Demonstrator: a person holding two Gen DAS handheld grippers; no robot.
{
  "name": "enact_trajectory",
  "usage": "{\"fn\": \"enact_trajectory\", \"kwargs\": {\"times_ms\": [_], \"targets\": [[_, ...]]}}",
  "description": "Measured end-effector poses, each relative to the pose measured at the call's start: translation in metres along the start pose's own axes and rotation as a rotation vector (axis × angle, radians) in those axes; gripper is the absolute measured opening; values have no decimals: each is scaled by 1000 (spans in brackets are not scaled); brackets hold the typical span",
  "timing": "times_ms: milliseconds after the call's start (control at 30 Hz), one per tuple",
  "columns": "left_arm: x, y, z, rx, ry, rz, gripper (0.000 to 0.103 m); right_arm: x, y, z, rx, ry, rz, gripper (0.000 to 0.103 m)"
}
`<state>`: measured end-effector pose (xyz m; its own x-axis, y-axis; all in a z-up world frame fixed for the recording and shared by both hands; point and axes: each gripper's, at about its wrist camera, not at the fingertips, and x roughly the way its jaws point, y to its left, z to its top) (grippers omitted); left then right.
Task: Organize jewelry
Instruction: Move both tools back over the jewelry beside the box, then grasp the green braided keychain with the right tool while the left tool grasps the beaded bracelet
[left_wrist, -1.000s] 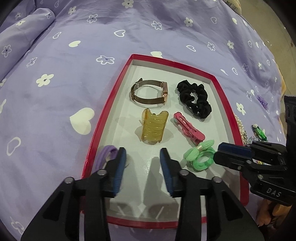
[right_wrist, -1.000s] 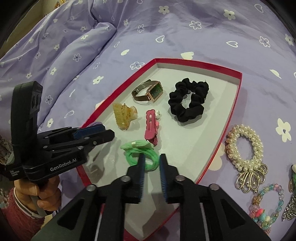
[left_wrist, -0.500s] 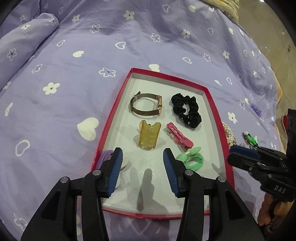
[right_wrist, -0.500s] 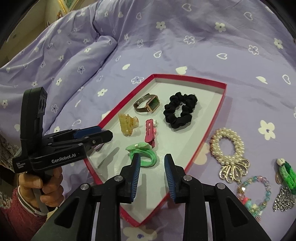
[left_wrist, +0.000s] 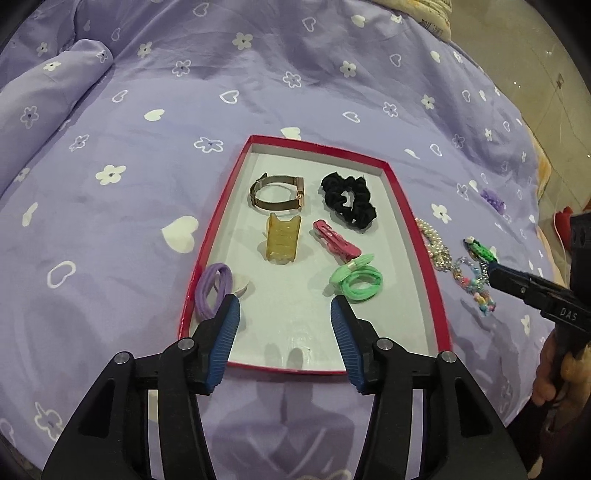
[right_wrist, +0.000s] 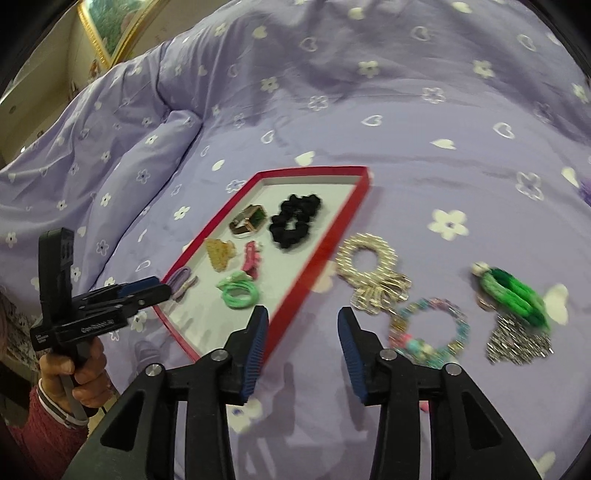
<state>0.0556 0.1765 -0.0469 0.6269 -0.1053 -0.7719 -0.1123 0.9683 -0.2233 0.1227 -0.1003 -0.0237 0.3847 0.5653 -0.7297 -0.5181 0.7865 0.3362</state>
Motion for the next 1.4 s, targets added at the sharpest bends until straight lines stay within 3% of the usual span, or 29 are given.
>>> {"fn": "enact_trajectory", "kwargs": {"times_ms": [333, 767, 1100, 1400], "targets": [[-15, -34, 5, 44, -27, -48, 60, -40, -56, -25, 114, -35, -96, 45], [4, -132, 10, 198, 7, -161, 60, -74, -107, -41, 186, -79, -178, 45], [35, -194, 16, 320, 65, -243, 60, -68, -138, -24, 159, -48, -190, 46], [81, -234, 20, 430, 155, -251, 60, -36, -156, 7, 62, 36, -133, 46]]}}
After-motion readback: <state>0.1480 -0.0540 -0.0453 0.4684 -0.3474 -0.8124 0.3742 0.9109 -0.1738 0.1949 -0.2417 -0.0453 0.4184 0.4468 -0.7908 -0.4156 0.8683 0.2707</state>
